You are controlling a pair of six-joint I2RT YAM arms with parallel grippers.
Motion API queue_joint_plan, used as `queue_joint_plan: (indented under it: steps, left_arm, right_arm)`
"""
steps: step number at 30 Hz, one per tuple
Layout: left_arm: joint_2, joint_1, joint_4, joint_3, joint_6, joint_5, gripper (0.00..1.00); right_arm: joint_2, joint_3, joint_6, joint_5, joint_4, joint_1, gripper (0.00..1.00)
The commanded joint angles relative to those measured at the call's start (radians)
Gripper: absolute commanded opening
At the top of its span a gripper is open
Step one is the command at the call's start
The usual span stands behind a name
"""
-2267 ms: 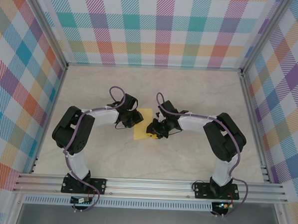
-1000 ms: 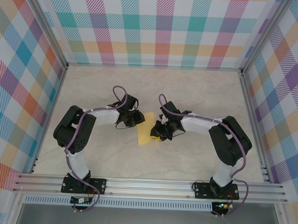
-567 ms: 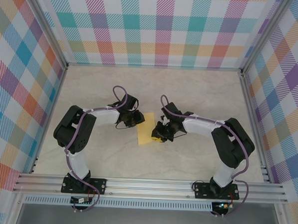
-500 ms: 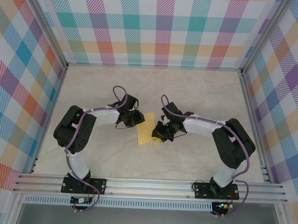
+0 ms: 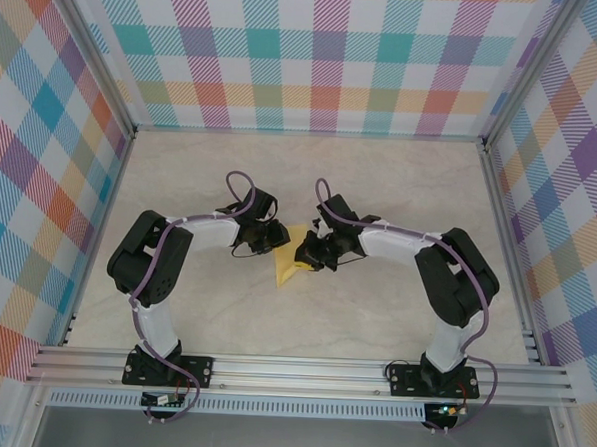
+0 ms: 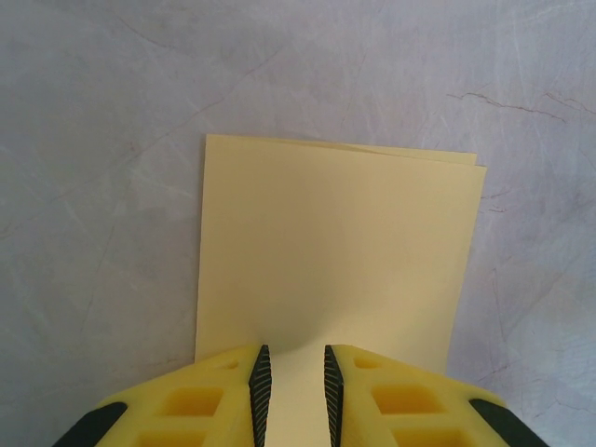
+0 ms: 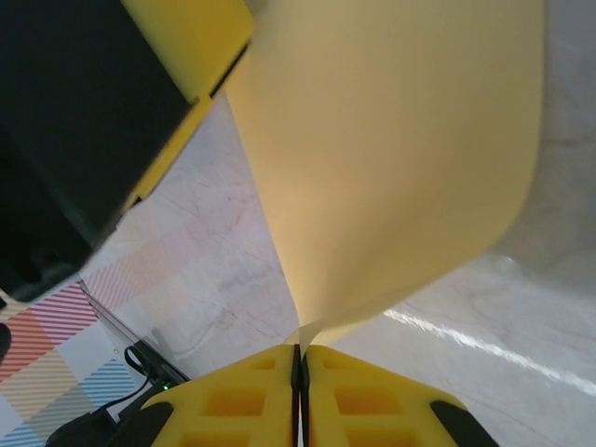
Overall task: Fold a paper plane with a square sheet of paper (pick it up from the middle)
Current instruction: Third fold the triangle at the center of the table.
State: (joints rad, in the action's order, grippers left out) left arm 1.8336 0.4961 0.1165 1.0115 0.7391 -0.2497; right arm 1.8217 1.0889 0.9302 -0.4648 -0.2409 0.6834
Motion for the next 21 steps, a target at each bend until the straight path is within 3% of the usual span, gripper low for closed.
queue_joint_plan:
  steps: [1,21]
  left_arm:
    - [0.023,0.001,0.03,0.0,-0.016,0.003,0.26]
    - [0.007,0.001,0.038,0.01,-0.015,-0.012,0.26]
  right_arm:
    - [0.051,0.051,-0.02,-0.009,0.022,-0.001,0.1]
    - [0.164,0.15,-0.084,-0.039,0.005,0.011,0.11]
